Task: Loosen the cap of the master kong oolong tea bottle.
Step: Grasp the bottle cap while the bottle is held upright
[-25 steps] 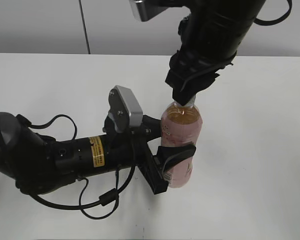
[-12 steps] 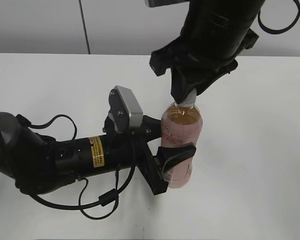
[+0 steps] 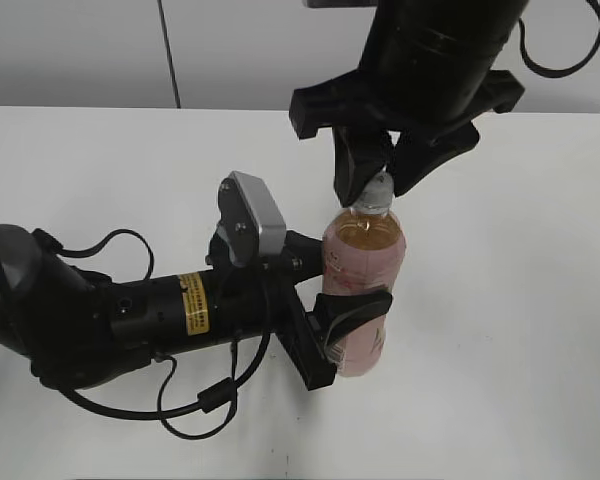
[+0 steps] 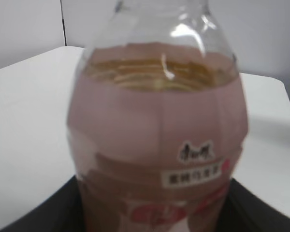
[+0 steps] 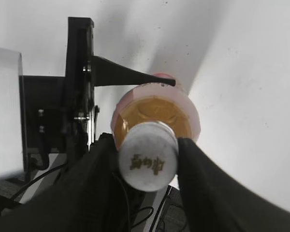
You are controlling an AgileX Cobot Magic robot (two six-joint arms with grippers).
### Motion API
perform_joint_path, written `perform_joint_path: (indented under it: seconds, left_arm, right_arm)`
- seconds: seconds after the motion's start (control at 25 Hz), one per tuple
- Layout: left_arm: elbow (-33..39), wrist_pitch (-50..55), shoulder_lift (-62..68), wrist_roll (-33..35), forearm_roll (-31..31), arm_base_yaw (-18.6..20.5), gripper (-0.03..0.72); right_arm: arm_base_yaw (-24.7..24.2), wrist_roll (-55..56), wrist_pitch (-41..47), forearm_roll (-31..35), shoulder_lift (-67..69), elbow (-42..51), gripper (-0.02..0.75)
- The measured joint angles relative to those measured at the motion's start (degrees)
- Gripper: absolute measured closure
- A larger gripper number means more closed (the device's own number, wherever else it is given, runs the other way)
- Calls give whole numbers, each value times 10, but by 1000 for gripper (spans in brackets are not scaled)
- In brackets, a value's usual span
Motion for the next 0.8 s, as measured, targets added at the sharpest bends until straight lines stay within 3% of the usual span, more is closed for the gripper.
perform_joint_path:
  seconds: [0.08,0.2,0.36,0.48,0.56,0.8]
  left_arm:
    - [0,0,0,0,-1,0,301]
    - [0,0,0,0,-1,0,301]
    - [0,0,0,0,-1,0,301]
    - [0,0,0,0,-2,0,301]
    - [0,0,0,0,-2,0,301]
    - [0,-1,0,3,-1,0,301]
  right_arm:
    - [0,2,0,7,0,0,347]
    - [0,4,0,10,0,0,335]
    - [-1,0,1,2,0,0,472]
    - [-1,-52,2,2,0,0,470]
    - [-1,-160,1,2,0,0,470]
    - [-1,-654,0,5,0,-1,470]
